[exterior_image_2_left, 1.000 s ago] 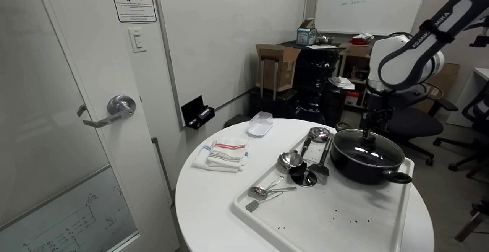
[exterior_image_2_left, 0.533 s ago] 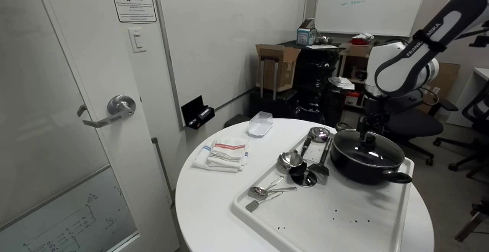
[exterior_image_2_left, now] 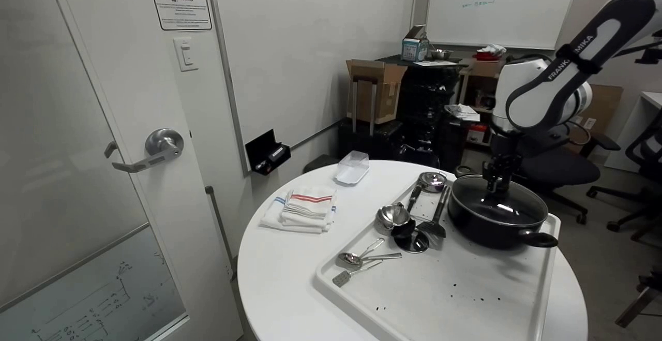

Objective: Remove the lid from the pot

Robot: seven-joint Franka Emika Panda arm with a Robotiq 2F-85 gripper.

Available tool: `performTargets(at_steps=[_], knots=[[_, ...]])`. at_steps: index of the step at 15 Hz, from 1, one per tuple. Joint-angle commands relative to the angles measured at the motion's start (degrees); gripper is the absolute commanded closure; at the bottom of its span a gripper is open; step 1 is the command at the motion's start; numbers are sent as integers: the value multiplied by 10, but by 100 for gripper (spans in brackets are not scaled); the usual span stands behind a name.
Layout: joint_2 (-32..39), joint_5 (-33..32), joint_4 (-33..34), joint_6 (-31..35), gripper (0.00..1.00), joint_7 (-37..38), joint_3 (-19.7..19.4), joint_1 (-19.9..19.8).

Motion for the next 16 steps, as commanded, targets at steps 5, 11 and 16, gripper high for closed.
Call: performTargets(at_steps=[5,11,16], knots=[[-4,9,1,4,74,-2,3,0],[-57,18,-44,9,74,-39,26,-19],[-108,24,-86,13,74,-66,44,-25]])
